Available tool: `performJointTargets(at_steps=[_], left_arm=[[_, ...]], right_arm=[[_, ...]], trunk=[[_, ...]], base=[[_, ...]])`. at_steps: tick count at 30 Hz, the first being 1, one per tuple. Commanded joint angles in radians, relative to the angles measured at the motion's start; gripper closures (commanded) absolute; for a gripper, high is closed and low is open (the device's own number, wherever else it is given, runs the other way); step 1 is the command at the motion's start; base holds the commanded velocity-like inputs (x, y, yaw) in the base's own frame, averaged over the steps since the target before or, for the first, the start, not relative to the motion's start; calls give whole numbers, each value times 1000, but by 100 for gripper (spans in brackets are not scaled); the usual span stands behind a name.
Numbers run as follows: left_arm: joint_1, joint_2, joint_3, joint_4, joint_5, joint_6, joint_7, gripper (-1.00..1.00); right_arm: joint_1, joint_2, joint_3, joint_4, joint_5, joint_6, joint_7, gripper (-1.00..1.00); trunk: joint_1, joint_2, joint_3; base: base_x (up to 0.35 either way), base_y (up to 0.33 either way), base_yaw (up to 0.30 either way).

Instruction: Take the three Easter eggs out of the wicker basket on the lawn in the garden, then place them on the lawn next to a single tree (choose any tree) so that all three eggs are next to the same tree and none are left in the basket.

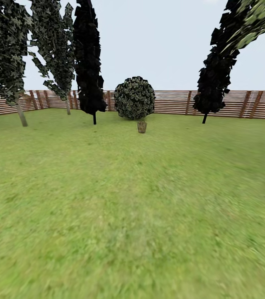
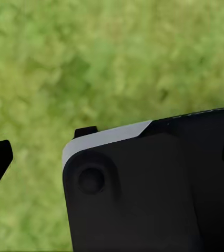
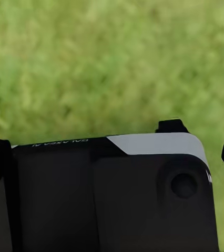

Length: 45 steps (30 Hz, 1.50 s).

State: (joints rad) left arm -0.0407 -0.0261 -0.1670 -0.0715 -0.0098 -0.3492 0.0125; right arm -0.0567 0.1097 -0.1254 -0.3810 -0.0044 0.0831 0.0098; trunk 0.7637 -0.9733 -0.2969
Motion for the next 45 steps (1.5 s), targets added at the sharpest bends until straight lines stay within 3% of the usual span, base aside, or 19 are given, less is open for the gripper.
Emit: performJointTargets(at_steps=[1,45], left_arm=[[-1,0,-3,1,-1,-4,1,-100],[-1,0,-3,1,1,-4,1,-100]], right_arm=[[0,1,-5,-2,0,6,1,-100],[0,2,-2,-2,0,6,1,-100]], trunk=[[1,-1,-1],[1,-1,-1]], base=[[337,82,0],[267,218,-237]])
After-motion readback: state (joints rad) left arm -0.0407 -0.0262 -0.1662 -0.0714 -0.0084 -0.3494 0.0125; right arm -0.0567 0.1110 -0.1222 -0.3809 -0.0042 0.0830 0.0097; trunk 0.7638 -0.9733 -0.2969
